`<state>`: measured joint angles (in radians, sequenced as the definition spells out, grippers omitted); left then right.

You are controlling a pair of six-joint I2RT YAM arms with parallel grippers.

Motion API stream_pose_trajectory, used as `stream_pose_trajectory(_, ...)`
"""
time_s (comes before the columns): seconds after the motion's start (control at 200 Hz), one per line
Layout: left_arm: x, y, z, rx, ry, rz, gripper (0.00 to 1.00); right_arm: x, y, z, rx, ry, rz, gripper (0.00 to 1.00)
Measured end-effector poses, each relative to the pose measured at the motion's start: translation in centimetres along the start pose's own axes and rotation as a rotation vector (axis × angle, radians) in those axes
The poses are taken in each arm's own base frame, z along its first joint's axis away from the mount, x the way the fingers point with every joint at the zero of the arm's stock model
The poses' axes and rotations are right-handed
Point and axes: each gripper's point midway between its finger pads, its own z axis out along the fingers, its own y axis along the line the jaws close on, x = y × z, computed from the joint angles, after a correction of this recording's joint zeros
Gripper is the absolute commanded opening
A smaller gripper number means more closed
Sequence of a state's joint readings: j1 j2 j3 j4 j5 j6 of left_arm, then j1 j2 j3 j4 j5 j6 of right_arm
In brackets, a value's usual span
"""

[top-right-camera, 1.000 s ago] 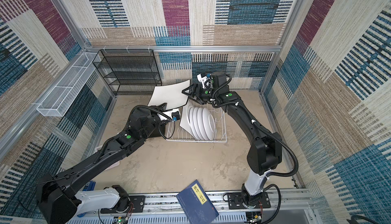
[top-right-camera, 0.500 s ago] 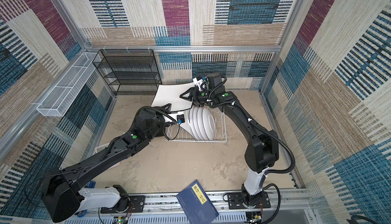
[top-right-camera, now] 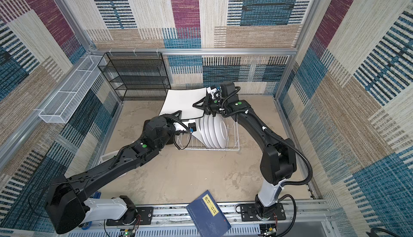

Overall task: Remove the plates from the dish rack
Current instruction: 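Grasp the white plate's far edge with the right gripper, holding it level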

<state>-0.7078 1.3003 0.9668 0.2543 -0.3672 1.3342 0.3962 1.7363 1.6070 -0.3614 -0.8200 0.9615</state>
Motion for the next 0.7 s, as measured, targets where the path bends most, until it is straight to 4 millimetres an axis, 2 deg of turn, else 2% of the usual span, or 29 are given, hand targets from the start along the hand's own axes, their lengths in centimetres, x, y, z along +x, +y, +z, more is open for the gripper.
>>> stream_pose_trajectory(0.295, -0.1, 0.5, -0.1, -0.018, -0.006, -0.062, 0.65, -0.2, 0.6, -0.6, -0.035, -0.033, -0.040, 0.00)
stream_pose_trajectory(0.401, -0.1, 1.2, -0.6, -0.033, -0.013, -0.116, 0.76, -0.6, 0.8, -1.2, -0.046, -0.049, -0.039, 0.00)
stream_pose_trajectory(0.491, 0.0, 1.7, -1.1, -0.041, -0.017, -0.161, 0.81, -1.7, 1.0, -1.9, -0.052, -0.090, -0.047, 0.00)
stream_pose_trajectory(0.566, 0.1, 1.9, -1.6, -0.037, -0.020, -0.196, 0.96, -2.6, 1.2, -2.5, -0.062, -0.121, -0.051, 0.00)
stream_pose_trajectory(0.701, 0.3, 1.8, -2.4, -0.011, -0.020, -0.262, 0.99, -3.6, 1.5, -3.1, -0.068, -0.160, -0.048, 0.00)
